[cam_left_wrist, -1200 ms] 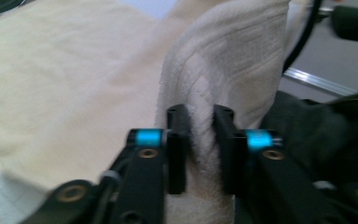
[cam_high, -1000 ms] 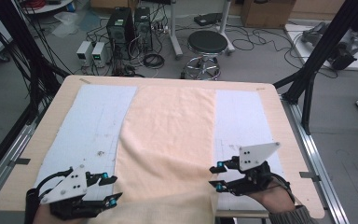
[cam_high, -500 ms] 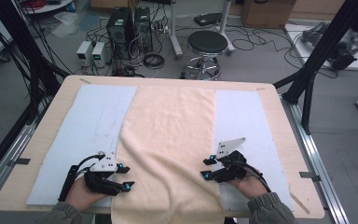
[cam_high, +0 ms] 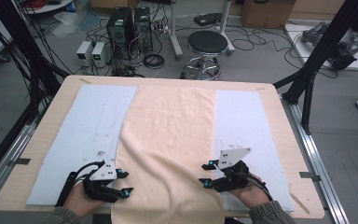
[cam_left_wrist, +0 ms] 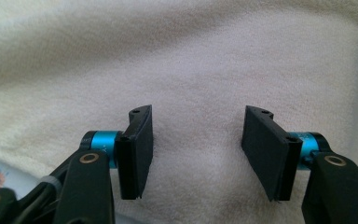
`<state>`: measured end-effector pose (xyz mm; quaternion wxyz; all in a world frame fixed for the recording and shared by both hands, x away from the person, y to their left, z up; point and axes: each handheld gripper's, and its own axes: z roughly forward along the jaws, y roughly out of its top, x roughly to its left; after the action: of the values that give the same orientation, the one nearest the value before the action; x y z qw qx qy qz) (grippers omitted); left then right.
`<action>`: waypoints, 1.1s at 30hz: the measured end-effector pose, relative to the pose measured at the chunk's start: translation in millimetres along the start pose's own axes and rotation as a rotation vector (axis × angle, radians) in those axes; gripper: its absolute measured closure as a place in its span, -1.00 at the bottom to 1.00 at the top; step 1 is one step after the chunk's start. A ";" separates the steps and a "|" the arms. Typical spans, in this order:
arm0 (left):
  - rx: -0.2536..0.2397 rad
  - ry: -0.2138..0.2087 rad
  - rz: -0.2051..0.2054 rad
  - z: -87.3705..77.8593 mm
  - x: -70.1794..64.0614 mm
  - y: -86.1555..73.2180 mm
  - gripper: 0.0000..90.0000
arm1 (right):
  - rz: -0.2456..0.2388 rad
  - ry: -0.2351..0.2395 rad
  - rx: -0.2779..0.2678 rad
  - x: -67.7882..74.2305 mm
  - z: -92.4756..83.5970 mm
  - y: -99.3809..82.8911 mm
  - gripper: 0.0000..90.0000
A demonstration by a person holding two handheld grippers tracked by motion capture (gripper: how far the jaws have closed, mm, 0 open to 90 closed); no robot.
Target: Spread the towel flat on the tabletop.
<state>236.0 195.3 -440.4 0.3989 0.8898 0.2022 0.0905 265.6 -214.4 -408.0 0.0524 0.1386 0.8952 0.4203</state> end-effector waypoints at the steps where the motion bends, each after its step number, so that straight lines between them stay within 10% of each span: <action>1: 0.001 0.006 0.002 -0.3 -1.4 0.4 0.07 | -0.004 -0.007 0.027 -1.6 6.2 -0.1 0.15; 6: 0.008 -0.012 0.041 -2.3 -4.6 1.3 0.85 | 0.012 0.022 0.109 -5.7 31.2 -6.5 0.38; 9: 0.015 -0.028 0.025 -4.8 -3.3 1.2 0.91 | 0.019 0.055 0.106 -7.0 29.1 -7.4 0.65; 19: 0.001 -0.041 0.020 -40.1 -13.0 -6.7 0.90 | 0.014 0.061 0.141 -4.1 1.7 -18.4 0.62; 25: -0.044 -0.041 -0.009 -43.1 -6.7 -5.2 0.22 | 0.054 0.044 -0.004 -0.9 -24.5 -16.2 0.53; 29: -0.039 -0.045 0.000 -34.6 -7.6 -6.5 0.15 | -0.031 0.110 -0.044 17.1 -21.8 -5.8 0.43; 33: 0.023 -0.063 0.034 -19.8 -10.9 -8.8 0.26 | -0.086 0.166 0.027 28.1 -0.7 -5.7 0.37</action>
<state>217.3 209.2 -433.7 0.3930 0.9001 0.1756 0.0669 237.4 -210.1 -411.2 -0.0059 0.0655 0.9071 0.4157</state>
